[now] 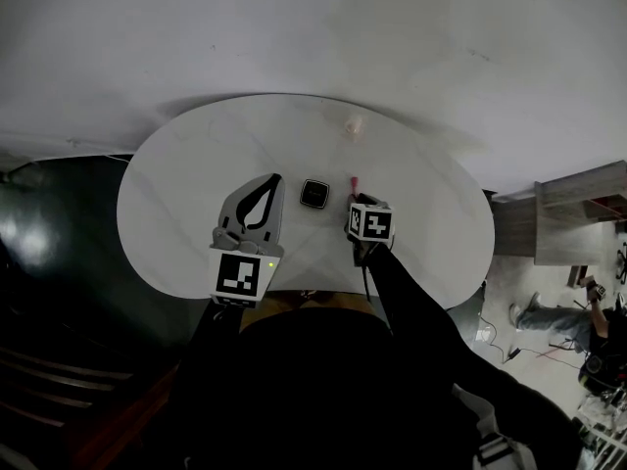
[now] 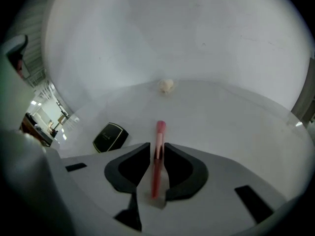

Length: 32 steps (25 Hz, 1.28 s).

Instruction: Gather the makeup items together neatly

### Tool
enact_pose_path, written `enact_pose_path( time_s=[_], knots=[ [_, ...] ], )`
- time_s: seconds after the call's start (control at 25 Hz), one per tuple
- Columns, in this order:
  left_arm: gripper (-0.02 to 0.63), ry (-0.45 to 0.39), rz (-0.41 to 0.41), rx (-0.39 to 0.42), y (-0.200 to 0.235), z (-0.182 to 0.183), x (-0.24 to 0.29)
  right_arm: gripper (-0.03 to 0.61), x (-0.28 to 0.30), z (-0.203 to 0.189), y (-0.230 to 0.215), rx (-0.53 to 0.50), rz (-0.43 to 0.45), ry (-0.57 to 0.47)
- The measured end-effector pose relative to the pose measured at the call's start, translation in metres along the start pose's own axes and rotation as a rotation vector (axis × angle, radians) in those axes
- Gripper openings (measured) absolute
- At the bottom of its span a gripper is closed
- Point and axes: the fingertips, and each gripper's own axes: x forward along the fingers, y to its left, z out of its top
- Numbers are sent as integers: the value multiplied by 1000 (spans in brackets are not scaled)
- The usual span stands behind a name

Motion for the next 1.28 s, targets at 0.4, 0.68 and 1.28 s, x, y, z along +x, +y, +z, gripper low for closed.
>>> enact_pose_path(
  time_s=[0.4,0.68,1.28],
  knots=[
    [15,2,-23,10,0,-1,5,201,-12,12,6,-136,-9,-76],
    [15,2,-16,2,8,-5,-1,201,-34,49,71,-410,108,-242],
    [15,27,53,-26,28,-16,-20,227,13,4,118,-486,203,-7]
  ],
)
